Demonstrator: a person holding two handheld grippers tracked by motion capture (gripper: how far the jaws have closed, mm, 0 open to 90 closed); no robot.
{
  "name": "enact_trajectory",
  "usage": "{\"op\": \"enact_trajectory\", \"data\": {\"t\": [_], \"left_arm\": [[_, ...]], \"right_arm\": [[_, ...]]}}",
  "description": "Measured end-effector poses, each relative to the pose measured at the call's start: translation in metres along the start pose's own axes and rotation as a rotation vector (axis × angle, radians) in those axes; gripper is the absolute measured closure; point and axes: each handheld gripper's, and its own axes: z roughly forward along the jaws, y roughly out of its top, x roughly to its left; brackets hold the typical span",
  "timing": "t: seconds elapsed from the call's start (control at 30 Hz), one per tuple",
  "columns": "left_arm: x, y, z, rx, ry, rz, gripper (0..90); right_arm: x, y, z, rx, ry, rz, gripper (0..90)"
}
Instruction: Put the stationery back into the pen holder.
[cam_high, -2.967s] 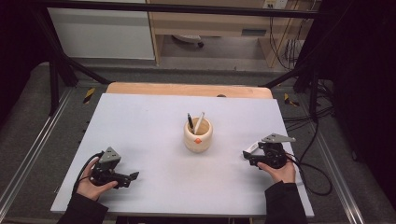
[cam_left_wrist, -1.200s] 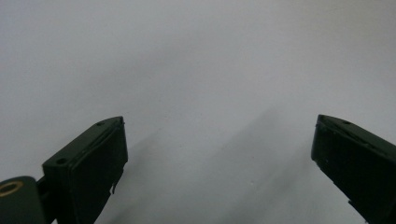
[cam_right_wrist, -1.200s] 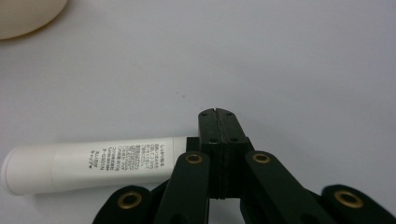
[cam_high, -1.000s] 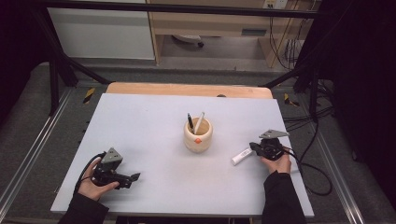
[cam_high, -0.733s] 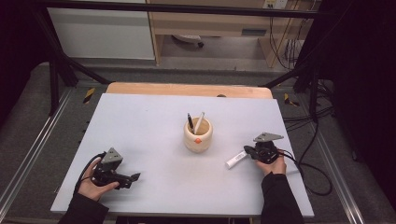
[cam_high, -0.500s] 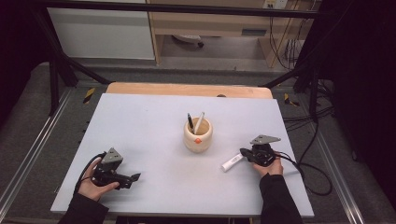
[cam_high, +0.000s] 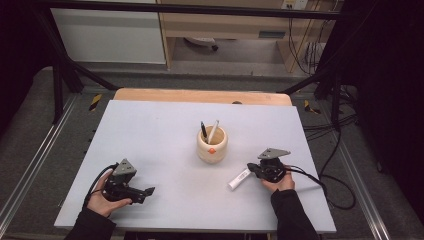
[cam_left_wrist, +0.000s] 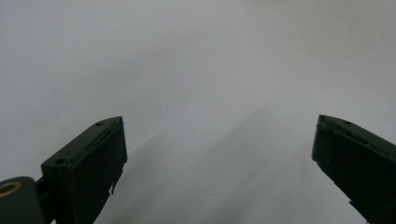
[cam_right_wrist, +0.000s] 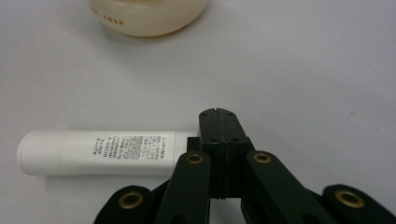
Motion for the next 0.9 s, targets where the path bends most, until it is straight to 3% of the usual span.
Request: {"op": "enact_trajectory", "data": {"t": [0.3,0.4,0.47,0.67,0.83,0.9], "left_arm": [[-0.017,0.01,0.005,0.012,-0.025,0.022,4.5],[-0.024,0.016,0.008,0.013,-0.03,0.023,5.2],[-0.028,0.021,0.009,0.011,-0.036,0.027,6.0],[-0.048,0.038,0.019,0.037,-0.046,0.067,8.0],[-0.07,0.057,0.034,0.062,-0.07,0.113,9.6],[-0.078,0.064,0.039,0.069,-0.082,0.131,10.3]], "right_arm": [[0.007,0.001,0.001,0.006,0.01,-0.013,90.0],[0.005,0.001,-0.001,0.0,-0.006,-0.023,85.9],[0.001,0.002,-0.005,-0.015,-0.014,-0.004,81.6],[-0.009,0.003,-0.021,-0.049,-0.019,0.025,60.3],[-0.01,0.002,-0.032,-0.082,-0.009,0.053,38.4],[-0.009,0.0,-0.034,-0.072,0.002,0.059,30.1]]}}
